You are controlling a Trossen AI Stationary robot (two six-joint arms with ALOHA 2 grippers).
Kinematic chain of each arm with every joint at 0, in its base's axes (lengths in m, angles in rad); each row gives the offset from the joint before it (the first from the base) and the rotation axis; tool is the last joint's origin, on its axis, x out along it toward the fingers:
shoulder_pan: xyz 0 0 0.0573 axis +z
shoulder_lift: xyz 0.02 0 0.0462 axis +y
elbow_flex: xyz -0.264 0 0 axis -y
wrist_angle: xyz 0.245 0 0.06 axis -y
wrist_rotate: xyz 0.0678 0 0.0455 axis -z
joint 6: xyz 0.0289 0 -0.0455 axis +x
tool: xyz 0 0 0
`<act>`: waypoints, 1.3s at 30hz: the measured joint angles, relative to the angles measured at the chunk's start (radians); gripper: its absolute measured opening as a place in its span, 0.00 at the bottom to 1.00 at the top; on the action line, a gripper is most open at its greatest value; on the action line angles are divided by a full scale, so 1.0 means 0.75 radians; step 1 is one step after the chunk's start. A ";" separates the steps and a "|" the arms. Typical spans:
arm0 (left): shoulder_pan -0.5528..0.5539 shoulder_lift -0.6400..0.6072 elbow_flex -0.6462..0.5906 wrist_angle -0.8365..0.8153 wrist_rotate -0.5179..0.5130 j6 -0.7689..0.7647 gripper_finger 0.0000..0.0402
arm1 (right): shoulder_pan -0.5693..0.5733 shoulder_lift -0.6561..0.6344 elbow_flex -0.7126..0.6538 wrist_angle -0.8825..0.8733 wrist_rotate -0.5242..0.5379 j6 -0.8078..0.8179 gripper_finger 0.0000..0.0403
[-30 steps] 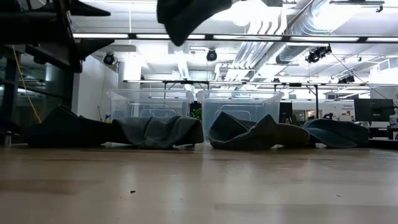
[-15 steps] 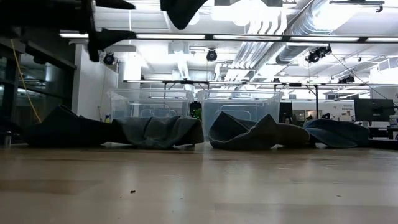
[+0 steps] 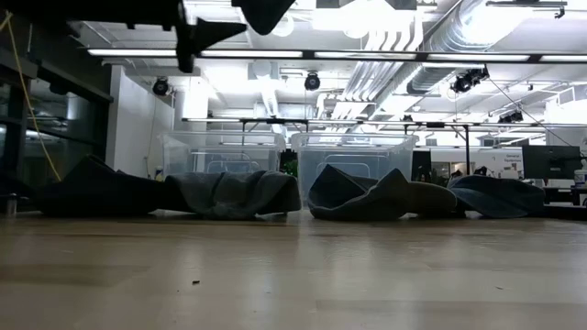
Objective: Pick and place caps into container
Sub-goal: Put the middle blue cap into the left transparent container
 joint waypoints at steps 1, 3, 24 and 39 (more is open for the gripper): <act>0.000 0.027 0.019 0.004 0.000 0.000 0.67 | 0.000 0.000 0.000 0.001 -0.013 0.004 0.00; 0.000 0.075 0.053 0.015 -0.004 0.001 0.67 | 0.000 0.000 0.000 0.004 -0.037 0.005 0.00; -0.001 0.162 0.119 0.170 0.113 0.010 0.67 | 0.000 -0.014 0.000 -0.003 -0.362 0.082 0.00; -0.001 0.162 0.196 0.183 0.191 0.057 0.67 | 0.000 0.029 0.000 0.005 -0.316 0.082 0.00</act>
